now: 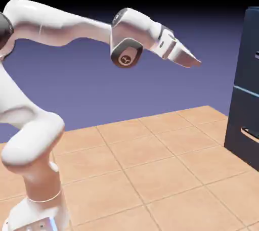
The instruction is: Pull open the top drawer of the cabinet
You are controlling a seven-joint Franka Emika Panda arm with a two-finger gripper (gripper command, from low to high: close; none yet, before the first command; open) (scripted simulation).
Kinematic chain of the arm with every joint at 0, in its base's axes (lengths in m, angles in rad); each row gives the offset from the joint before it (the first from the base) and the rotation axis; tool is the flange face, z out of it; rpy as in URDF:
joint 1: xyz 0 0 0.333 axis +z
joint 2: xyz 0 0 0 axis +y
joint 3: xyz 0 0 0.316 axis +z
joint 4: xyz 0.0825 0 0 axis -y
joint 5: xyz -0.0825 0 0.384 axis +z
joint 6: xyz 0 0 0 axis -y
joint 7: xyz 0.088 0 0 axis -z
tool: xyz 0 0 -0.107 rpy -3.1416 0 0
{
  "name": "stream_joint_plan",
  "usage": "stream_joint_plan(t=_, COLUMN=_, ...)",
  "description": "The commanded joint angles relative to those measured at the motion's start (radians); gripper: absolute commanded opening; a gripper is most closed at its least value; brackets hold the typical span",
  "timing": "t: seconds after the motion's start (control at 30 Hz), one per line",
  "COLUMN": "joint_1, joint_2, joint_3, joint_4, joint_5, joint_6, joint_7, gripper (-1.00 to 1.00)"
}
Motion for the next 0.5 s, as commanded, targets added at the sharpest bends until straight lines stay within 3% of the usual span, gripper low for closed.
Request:
stream_joint_plan(t=0.0, joint_1=-0.036, joint_2=-0.001, joint_3=0.032, joint_4=0.022, joint_5=0.037, joint_6=-0.003, joint_7=-0.007, gripper=0.00)
stream_joint_plan(t=0.47, joint_1=-0.544, joint_2=-0.016, joint_3=0.483, joint_4=0.324, joint_5=0.548, joint_6=-0.038, joint_7=-0.108, gripper=0.00)
